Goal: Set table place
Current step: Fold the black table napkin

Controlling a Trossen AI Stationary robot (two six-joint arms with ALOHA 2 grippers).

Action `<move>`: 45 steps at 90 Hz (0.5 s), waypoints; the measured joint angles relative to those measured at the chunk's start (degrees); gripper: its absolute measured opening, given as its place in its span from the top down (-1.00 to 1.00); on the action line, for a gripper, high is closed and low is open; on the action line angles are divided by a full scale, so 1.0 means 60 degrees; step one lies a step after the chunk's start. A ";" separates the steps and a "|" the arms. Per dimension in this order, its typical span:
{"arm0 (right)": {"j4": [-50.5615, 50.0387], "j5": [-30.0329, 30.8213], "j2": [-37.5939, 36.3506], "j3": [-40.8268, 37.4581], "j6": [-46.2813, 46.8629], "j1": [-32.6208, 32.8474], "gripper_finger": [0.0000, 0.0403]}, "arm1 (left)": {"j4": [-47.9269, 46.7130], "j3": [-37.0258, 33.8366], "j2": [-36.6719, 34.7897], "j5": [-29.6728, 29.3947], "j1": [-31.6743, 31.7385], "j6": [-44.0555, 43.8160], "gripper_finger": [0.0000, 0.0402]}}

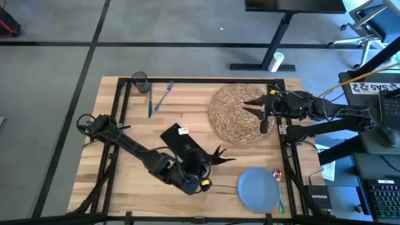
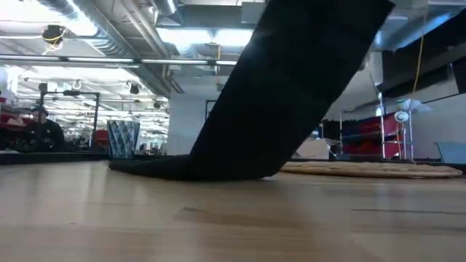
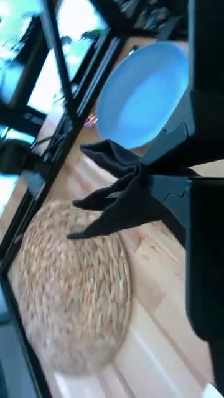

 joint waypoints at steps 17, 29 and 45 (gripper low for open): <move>-0.0022 -0.0100 -0.0056 0.0000 0.0007 0.0000 0.59 | -0.1189 0.0000 0.0000 -0.0592 -0.0163 -0.1748 1.00; -0.0019 -0.0098 -0.0075 0.0000 0.0007 0.0000 0.59 | -0.2315 0.0000 0.0000 -0.0870 -0.0157 -0.2893 1.00; -0.0175 -0.0102 -0.0074 0.0000 0.0011 0.0000 0.59 | -0.4084 0.0000 -0.0004 -0.0905 -0.0139 -0.4375 1.00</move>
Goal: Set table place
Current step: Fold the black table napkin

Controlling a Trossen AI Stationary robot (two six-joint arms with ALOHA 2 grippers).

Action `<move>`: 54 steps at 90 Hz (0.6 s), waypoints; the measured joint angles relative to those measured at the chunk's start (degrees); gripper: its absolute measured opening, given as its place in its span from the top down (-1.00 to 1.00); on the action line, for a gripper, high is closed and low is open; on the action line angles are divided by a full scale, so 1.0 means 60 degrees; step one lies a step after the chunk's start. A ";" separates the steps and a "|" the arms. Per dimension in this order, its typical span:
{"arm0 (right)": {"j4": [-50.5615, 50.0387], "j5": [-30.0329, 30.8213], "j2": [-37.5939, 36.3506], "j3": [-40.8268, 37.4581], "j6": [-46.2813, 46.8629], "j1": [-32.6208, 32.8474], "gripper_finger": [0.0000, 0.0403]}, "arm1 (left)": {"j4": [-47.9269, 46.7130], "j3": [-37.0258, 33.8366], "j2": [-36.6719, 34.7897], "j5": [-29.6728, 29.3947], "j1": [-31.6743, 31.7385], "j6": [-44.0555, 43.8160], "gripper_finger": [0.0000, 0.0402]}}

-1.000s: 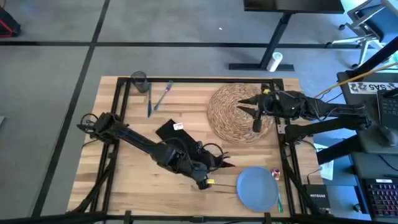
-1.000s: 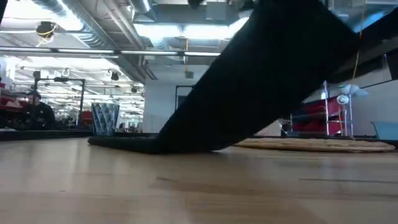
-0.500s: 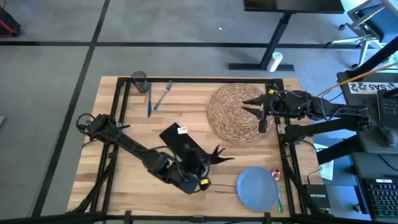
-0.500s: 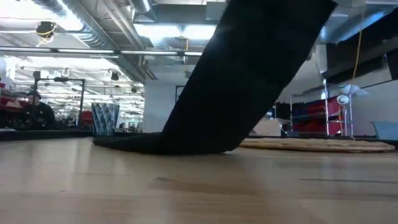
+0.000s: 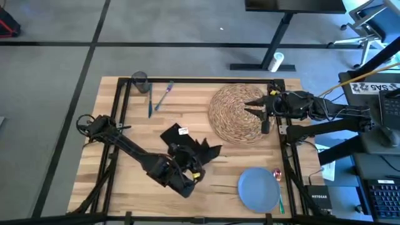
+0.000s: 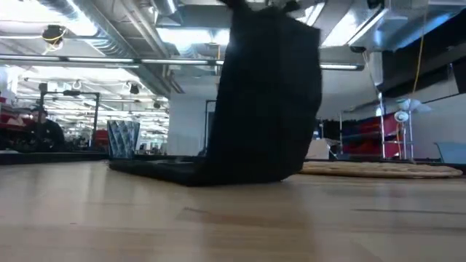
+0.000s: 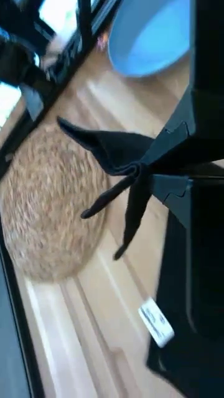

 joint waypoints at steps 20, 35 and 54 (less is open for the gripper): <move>-0.0045 0.0000 0.0004 0.0000 0.0058 0.0004 0.59 | -0.2109 0.0000 0.0000 -0.0017 0.0000 -0.1931 1.00; -0.0041 0.0000 0.0004 0.0000 0.0076 0.0004 0.59 | -0.3440 0.0000 -0.0001 -0.0010 0.0001 -0.2886 1.00; -0.0030 0.0000 0.0004 0.0000 0.0080 0.0004 0.59 | -0.5059 0.0000 -0.0004 0.0203 0.0004 -0.4357 1.00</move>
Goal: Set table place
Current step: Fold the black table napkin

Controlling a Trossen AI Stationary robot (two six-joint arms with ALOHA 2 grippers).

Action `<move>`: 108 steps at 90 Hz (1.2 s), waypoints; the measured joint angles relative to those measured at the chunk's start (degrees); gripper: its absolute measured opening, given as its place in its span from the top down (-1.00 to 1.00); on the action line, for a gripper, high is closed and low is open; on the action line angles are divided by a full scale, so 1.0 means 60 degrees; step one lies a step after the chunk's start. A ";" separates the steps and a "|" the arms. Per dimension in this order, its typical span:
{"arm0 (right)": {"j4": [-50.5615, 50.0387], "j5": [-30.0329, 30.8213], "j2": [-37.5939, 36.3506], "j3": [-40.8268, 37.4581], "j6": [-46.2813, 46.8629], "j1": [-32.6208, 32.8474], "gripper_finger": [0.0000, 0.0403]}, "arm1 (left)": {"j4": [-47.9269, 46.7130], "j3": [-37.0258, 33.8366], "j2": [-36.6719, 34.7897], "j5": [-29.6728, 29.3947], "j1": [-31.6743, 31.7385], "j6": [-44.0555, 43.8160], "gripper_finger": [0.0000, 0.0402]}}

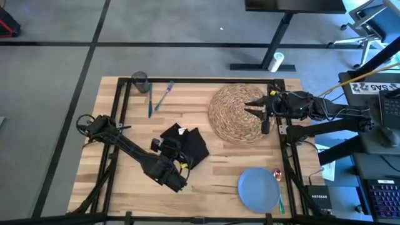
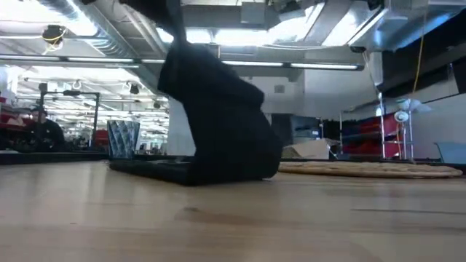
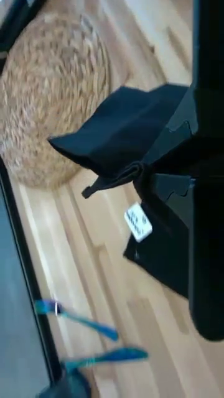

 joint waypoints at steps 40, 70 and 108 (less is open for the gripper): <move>0.0011 0.0000 0.0000 0.0000 0.0211 0.0000 0.59 | -0.0878 -0.0141 0.0025 0.0530 0.0299 -0.0668 1.00; 0.0015 0.0000 0.0004 0.0000 0.0211 0.0000 0.59 | -0.0734 -0.1221 0.0047 0.0733 0.0653 -0.1381 1.00; 0.0018 0.0004 0.0004 0.0000 0.0211 0.0000 0.59 | -0.0361 -0.2561 0.0062 0.1156 0.0652 -0.2389 1.00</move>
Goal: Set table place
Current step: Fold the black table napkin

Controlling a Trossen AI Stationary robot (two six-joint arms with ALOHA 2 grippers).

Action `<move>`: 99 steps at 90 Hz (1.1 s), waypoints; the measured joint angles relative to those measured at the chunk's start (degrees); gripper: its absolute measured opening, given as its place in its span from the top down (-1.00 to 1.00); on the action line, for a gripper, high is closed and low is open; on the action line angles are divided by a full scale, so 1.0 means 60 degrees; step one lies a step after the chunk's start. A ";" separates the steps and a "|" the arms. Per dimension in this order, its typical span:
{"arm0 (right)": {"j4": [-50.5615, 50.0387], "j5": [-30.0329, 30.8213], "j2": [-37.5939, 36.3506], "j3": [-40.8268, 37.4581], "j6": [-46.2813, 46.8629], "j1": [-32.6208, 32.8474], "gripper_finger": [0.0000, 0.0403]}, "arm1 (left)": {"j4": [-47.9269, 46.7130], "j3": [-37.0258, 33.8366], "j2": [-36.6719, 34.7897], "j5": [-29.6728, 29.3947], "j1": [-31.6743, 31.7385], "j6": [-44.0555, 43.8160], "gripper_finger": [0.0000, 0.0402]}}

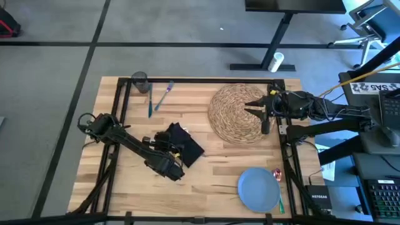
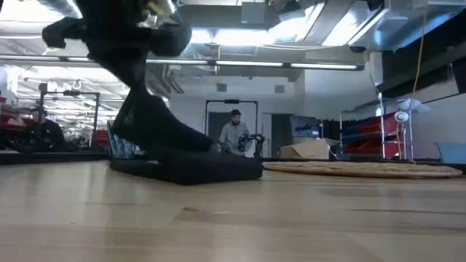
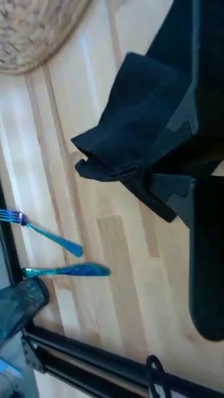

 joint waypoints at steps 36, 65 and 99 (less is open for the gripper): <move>0.0004 0.0000 0.0001 0.0000 0.0000 0.0000 0.59 | 0.0417 -0.0771 0.0000 -0.0024 0.0047 -0.0004 1.00; 0.0076 0.0355 0.0004 0.0000 0.0120 0.0000 0.59 | 0.0504 -0.1078 0.0000 -0.0042 0.0365 0.0053 0.99; 0.0073 0.0528 0.0000 0.0000 0.0248 0.0000 0.59 | 0.1455 -0.1078 0.0000 -0.0060 0.0608 0.1039 0.70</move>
